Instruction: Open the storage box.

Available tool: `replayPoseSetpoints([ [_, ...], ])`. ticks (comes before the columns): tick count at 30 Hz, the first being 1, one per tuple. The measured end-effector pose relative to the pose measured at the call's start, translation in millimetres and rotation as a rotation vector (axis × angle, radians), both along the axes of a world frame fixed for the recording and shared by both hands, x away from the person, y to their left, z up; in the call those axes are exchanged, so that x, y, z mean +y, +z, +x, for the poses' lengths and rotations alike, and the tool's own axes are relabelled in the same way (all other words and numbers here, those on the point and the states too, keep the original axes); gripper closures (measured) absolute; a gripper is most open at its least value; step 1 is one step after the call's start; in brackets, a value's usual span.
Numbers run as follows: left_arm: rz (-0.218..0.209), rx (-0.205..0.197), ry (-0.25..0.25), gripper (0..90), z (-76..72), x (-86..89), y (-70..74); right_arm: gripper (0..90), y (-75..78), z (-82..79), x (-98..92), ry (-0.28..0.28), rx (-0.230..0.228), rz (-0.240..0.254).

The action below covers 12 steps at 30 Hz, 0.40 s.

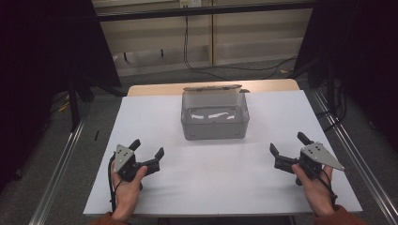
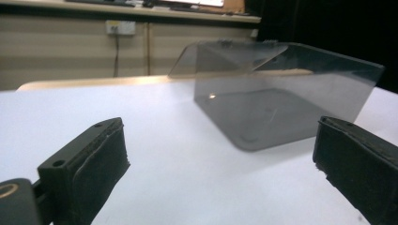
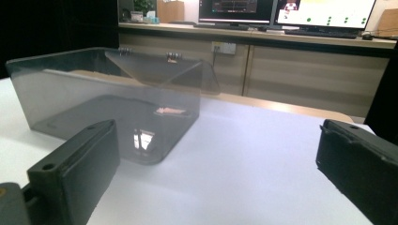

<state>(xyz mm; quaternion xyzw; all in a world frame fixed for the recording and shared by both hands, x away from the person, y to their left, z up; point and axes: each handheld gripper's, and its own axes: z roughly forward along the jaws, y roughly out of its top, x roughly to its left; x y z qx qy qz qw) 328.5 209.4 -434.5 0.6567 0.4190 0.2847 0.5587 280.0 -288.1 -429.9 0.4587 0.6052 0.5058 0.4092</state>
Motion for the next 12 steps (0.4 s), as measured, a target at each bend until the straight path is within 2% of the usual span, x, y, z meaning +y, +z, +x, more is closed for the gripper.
replayPoseSetpoints([
  [3, 0.015, -0.013, 0.010, 3.1, -9.0, 3.9, -0.3, 0.0, -3.9, -7.0, -2.1, -0.015, 0.008, -0.022],
  [6, 0.049, -0.015, -0.005, 3.0, -16.0, 4.0, -1.5, 0.0, -5.5, -11.0, -4.6, -0.029, 0.003, 0.003],
  [10, 0.036, -0.034, -0.016, 3.0, -14.4, 1.5, -0.4, 0.0, -7.5, -9.5, -1.3, -0.031, -0.013, -0.004],
  [12, -0.013, -0.013, -0.035, 2.9, -11.5, 1.3, -0.9, 0.0, -10.0, -6.5, 1.0, -0.022, -0.007, -0.012],
])
